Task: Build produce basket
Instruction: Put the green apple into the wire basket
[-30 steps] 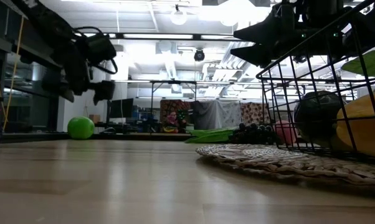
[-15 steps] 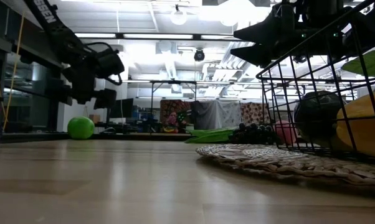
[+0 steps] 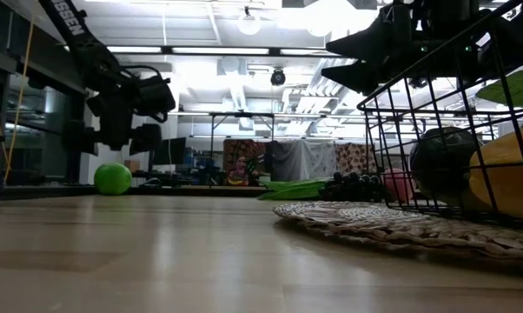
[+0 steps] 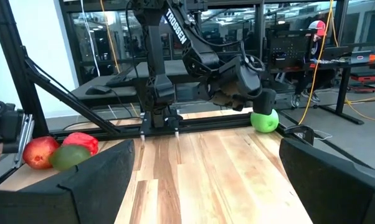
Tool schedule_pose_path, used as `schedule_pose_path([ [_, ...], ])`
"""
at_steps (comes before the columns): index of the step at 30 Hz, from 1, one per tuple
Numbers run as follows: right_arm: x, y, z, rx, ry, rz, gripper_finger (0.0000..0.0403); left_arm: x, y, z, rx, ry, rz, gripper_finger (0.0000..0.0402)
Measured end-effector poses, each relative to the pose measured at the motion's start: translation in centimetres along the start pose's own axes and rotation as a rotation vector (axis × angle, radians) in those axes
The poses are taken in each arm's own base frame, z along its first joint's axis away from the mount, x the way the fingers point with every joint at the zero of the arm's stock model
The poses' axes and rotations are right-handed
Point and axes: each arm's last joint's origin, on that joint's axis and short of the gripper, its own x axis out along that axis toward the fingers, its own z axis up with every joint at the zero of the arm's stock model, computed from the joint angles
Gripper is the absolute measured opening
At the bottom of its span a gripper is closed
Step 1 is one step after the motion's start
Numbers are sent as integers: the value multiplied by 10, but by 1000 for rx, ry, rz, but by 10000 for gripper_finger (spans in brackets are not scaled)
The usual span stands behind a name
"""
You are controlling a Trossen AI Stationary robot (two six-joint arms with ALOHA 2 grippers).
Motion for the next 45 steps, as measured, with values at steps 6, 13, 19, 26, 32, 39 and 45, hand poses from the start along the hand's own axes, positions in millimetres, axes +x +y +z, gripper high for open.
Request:
schedule_pose_path([
  [6, 0, 0, 0, -3, -1, 0, 387, 1, 1, -16, -109, 0, 28, 319],
  [13, 0, 0, 0, -3, -1, -2, 387, 19, 8, -28, -308, 22, 120, 319],
  [19, 0, 0, 2, -17, -15, -6, 387, 23, 6, -30, -236, 112, 133, 314],
  [26, 0, 0, 2, -17, -24, -8, 387, 23, 7, -31, -223, 127, 137, 309],
  [32, 0, 0, 2, -14, -23, -8, 387, 23, 9, -31, -302, 108, 161, 252],
  [39, 0, 0, 2, -14, -15, -9, 387, 22, 15, -32, -286, 131, 197, 158],
  [45, 0, -1, 2, -25, -16, -9, 387, 19, 13, -35, -328, 193, 187, 122],
])
